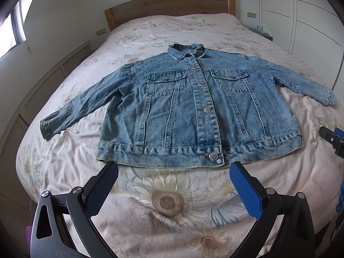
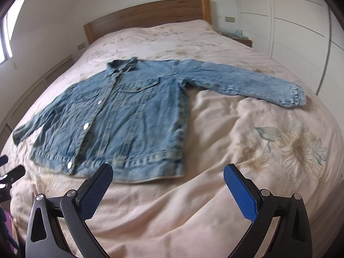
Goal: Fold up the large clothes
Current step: 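Grasp the denim sleeve cuff with the right tool and lift it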
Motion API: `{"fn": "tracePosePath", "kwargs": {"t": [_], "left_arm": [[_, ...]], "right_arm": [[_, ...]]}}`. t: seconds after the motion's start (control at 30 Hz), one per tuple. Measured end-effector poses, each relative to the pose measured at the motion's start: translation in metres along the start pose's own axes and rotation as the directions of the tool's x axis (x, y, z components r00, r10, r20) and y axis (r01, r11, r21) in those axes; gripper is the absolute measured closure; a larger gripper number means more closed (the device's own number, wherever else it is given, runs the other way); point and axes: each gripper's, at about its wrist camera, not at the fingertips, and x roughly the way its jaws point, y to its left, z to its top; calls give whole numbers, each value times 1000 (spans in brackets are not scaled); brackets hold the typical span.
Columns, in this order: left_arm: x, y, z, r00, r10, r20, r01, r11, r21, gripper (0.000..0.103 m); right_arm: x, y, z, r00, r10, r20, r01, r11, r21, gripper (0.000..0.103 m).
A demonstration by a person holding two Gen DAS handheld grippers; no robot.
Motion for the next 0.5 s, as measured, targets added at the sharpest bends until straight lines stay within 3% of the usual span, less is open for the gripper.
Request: {"fn": "tracePosePath", "kwargs": {"t": [0.23, 0.5], "left_arm": [[15, 6, 20, 999, 17, -35, -17, 1000, -12, 1], [33, 23, 40, 997, 39, -67, -43, 997, -67, 1]], "right_arm": [[22, -69, 29, 998, -64, -15, 66, 990, 122, 0], [57, -165, 54, 993, -107, -51, 117, 945, 306, 0]]}}
